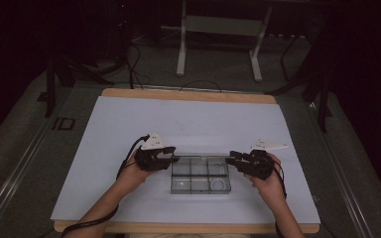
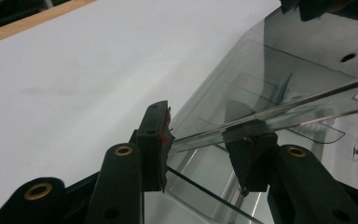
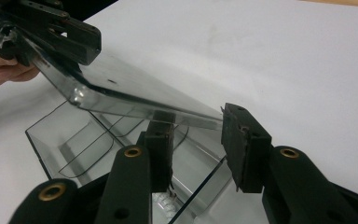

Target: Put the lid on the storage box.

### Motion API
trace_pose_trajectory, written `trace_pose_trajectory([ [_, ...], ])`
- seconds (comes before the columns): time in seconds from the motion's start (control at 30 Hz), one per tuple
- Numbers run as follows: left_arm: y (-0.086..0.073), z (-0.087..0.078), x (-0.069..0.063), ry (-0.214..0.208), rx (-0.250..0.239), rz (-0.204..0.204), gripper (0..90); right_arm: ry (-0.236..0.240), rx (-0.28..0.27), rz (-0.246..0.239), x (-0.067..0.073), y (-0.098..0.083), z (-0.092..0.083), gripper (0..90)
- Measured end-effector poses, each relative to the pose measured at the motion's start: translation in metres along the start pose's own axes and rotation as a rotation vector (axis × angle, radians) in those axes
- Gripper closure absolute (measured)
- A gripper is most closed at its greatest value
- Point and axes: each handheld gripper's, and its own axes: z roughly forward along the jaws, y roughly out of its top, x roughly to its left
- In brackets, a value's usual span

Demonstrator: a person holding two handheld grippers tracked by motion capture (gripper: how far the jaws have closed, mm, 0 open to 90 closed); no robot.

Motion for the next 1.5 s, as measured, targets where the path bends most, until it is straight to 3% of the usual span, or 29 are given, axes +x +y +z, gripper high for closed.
trace_pose_trajectory([
  [0.93, -0.013, -0.009, -0.005, 0.006, 0.007, 0.016, 58.6, 0.015, 0.020, 0.021, 0.000, -0.013, 0.000, 59.1],
  [1.5, -0.023, -0.009, -0.008, 0.016, 0.045, 0.024, 58.5, 0.010, 0.054, 0.058, -0.008, -0.028, -0.002, 57.9],
])
